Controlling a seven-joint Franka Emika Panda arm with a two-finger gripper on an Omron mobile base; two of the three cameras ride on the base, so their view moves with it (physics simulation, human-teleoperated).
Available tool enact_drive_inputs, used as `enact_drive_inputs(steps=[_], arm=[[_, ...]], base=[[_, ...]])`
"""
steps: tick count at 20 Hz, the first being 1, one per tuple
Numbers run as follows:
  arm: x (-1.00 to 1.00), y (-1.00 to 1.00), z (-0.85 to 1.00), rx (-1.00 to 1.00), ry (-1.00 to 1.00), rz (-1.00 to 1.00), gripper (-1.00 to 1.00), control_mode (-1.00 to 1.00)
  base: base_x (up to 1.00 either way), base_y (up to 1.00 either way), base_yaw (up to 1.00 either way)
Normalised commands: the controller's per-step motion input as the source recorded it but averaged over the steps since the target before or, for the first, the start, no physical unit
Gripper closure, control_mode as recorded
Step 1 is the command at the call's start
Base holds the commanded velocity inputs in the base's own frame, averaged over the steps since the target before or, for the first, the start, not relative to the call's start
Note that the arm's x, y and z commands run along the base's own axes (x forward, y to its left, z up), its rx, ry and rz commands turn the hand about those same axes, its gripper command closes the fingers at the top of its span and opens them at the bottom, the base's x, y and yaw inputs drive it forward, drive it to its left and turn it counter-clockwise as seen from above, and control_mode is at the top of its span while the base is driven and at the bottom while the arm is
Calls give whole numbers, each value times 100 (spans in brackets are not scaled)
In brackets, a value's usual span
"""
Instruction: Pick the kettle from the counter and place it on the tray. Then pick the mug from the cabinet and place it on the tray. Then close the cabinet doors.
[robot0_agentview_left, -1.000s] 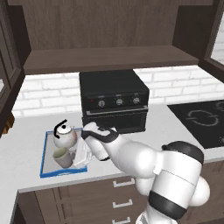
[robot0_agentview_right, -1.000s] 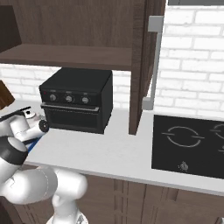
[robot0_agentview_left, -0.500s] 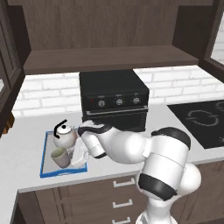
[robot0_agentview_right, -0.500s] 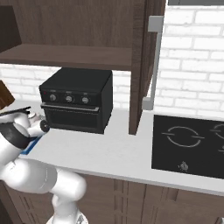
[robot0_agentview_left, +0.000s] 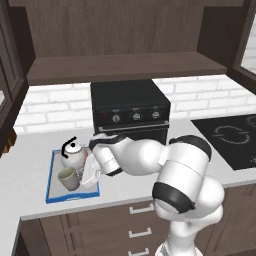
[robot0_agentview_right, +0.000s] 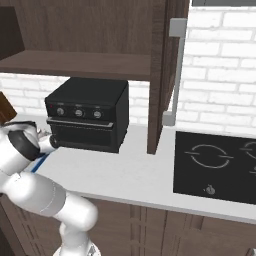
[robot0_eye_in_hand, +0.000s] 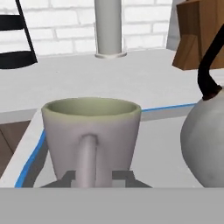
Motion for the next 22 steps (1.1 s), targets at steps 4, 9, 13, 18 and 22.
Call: enact_drive_inputs(steps=[4,9,13,18,22], arm=[[-8,0,-35,0,0,0,100,-100],[-9,-10,-28,0,0,0,-100,-100],[-17,-16,-23,0,0,0,-100,-100],[-25,-9,-16,0,0,0,-100,-100],[-20,-3,4,0,-8,0,-100,-100]], base=[[0,0,0],[0,0,0],[0,0,0],[0,0,0],[0,0,0]])
